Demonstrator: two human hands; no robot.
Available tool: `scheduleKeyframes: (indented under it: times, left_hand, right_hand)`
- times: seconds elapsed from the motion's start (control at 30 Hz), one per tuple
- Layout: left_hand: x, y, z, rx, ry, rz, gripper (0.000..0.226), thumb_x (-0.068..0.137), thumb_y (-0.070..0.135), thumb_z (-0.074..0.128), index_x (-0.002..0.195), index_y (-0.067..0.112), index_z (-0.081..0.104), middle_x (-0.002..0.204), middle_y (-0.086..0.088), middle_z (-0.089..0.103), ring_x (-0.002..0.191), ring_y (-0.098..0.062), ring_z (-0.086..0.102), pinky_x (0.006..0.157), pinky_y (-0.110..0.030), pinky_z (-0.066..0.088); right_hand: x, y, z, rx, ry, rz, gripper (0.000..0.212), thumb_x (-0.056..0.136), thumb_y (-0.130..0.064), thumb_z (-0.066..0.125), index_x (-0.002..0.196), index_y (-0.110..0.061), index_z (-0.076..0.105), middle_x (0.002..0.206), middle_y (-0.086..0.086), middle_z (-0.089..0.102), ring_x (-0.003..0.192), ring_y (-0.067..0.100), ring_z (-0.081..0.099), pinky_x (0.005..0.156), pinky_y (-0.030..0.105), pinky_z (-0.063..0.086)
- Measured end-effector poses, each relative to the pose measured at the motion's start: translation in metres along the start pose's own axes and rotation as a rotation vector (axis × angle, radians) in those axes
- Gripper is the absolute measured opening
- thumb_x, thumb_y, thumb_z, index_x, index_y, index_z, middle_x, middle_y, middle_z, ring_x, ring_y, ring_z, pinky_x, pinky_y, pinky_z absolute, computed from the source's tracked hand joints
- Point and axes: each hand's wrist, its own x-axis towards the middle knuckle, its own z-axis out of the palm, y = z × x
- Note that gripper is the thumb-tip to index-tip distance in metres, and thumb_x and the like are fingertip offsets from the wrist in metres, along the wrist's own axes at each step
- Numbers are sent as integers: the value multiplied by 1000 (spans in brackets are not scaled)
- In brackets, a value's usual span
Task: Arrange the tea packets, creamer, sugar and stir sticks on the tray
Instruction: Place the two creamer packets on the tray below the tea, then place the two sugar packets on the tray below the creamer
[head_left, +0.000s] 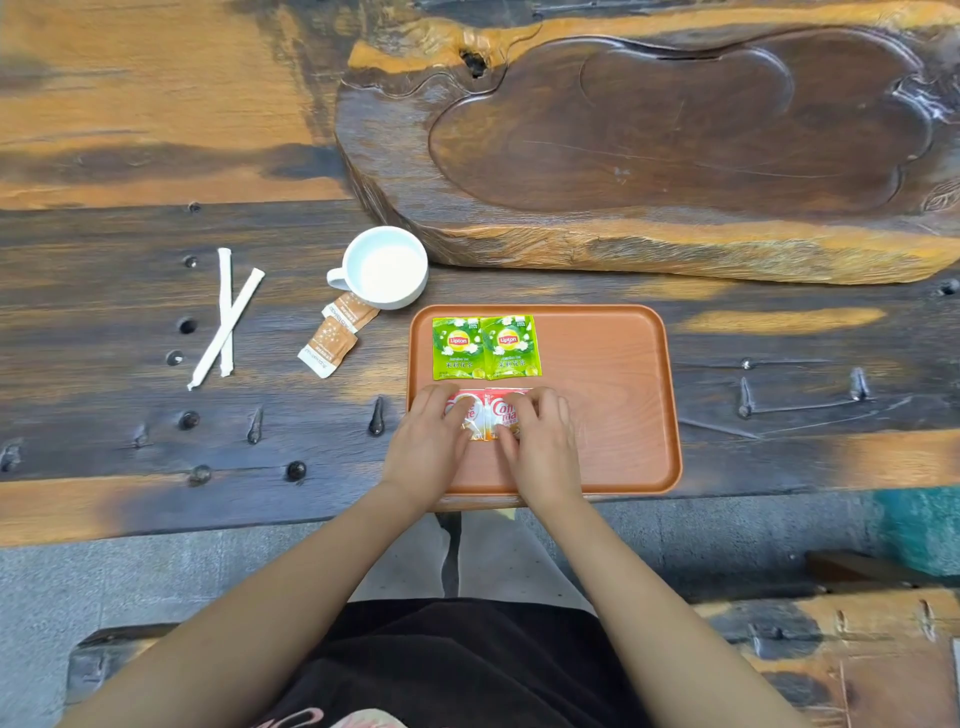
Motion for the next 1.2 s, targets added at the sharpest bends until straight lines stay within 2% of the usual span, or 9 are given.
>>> scheduleKeyframes:
  times: [0.37, 0.63, 0.8, 0.87, 1.03, 1.2]
  left_hand:
    - [0, -1, -1, -21, 7, 3, 34, 71, 4, 68, 104, 2, 63, 113, -19, 63, 106, -36, 58, 86, -39, 51]
    - [1, -1, -1, -17, 13, 8, 33, 71, 6, 69, 104, 3, 63, 111, -18, 63, 105, -35, 59, 84, -41, 52]
    - [2, -10, -11, -85, 55, 0, 34, 80, 16, 56, 112, 6, 60, 115, -14, 61, 109, -29, 52, 89, -41, 49]
    - [1, -20, -22, -145, 90, -46, 37, 82, 22, 47, 113, 8, 59, 116, -12, 59, 110, -25, 47, 90, -40, 47]
    - [3, -72, -55, -179, 144, -279, 38, 82, 10, 58, 120, 5, 56, 123, -16, 57, 118, -34, 46, 99, -40, 38]
    - [20, -117, -67, -194, 90, -512, 46, 83, 17, 59, 126, 6, 49, 126, -18, 54, 120, -36, 42, 100, -42, 36]
  right_hand:
    - [-1, -3, -3, 19, -38, 14, 29, 82, -14, 61, 111, -9, 59, 108, 14, 54, 103, 31, 48, 87, 40, 44]
    - [-3, -5, -5, 2, -54, 32, 30, 82, -13, 60, 111, -8, 58, 109, 14, 54, 104, 31, 48, 89, 39, 43]
    - [-1, -12, -11, 22, -51, 21, 30, 83, -16, 59, 113, -9, 58, 110, 14, 52, 106, 30, 46, 92, 38, 41]
    - [5, -23, -15, 27, -78, -19, 30, 84, -17, 58, 113, -8, 57, 110, 14, 52, 107, 30, 45, 93, 39, 41]
    - [39, -71, -13, -97, -280, -218, 28, 88, -17, 50, 114, -7, 55, 117, 12, 55, 114, 30, 43, 98, 37, 36]
    - [77, -121, 18, -301, -354, -397, 31, 87, -9, 47, 118, -7, 51, 120, 13, 55, 117, 30, 41, 100, 38, 34]
